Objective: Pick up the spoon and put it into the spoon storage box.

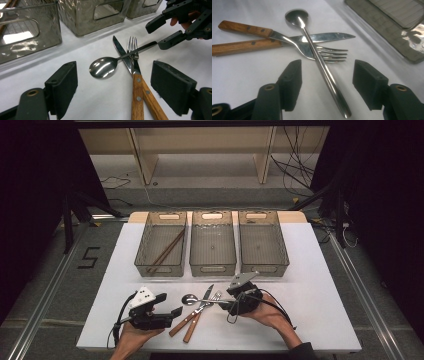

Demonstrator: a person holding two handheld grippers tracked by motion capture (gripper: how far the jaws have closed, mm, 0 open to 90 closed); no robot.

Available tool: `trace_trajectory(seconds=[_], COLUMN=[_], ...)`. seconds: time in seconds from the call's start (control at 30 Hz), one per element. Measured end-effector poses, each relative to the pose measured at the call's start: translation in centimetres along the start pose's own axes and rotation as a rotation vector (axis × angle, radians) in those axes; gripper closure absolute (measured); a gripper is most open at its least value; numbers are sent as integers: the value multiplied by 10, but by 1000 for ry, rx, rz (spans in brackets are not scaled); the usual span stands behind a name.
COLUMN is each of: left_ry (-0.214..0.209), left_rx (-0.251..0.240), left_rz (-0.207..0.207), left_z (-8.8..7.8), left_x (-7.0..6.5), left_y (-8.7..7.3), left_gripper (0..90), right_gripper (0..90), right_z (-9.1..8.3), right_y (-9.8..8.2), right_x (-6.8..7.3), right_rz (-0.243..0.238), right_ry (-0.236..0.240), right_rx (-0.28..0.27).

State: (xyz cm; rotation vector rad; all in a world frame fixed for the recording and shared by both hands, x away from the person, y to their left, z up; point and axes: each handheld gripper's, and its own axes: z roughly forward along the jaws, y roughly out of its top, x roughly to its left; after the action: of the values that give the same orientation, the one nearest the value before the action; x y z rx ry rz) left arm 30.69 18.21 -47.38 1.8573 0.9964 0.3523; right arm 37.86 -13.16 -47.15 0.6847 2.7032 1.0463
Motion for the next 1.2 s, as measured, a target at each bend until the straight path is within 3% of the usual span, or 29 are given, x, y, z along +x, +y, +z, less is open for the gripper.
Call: trace_trajectory(seconds=[0.4,0.73,1.07,1.2], left_ry=[4,4,8,10], left_rx=[4,7,7,10], left_rz=[3,3,-1,10], left_z=[0,0,1,2], left_x=[0,0,0,0], left_y=[-1,-1,-1,-2], left_gripper=[213,215,220,221], right_gripper=[560,657,793,809], right_z=[19,22,23,23], right_y=[6,8,13,15], right_x=[-1,2,5,7], right_rz=[-8,-80,-119,-133], right_ry=[9,9,36,38], right_rx=[79,132,164,175])
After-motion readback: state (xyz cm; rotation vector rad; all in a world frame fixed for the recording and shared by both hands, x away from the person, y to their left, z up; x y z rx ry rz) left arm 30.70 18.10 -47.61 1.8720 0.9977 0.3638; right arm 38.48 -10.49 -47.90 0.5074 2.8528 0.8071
